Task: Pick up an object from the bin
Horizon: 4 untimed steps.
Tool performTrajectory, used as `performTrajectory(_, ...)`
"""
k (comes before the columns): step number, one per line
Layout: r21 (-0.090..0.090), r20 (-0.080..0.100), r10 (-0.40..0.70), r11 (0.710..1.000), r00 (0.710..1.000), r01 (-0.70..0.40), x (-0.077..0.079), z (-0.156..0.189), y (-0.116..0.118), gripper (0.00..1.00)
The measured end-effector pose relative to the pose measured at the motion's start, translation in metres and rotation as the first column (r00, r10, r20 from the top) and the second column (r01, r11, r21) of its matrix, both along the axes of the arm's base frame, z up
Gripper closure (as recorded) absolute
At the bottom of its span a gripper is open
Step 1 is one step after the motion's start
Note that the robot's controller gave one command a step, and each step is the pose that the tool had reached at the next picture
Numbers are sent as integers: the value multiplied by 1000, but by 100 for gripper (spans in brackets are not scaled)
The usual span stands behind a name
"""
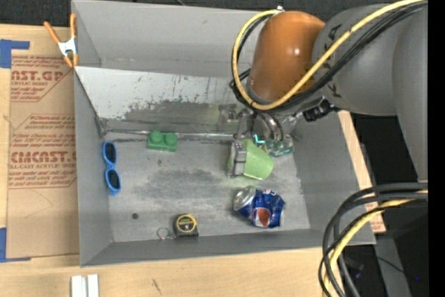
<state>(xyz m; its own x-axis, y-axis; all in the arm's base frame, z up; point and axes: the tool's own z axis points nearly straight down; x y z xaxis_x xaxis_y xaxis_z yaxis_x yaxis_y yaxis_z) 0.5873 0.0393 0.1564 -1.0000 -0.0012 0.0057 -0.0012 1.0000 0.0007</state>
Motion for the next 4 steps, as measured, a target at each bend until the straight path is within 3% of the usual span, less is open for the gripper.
performTrajectory(1,-2,3,75,997,997,-75,-28,-23,-64,0)
performTrajectory(2,-1,26,99,995,995,-99,-24,-84,-74,0)
performTrajectory(3,-6,19,280,960,960,-280,4,-83,-121,0)
performTrajectory(4,-8,23,389,921,921,-389,-62,-83,-120,0)
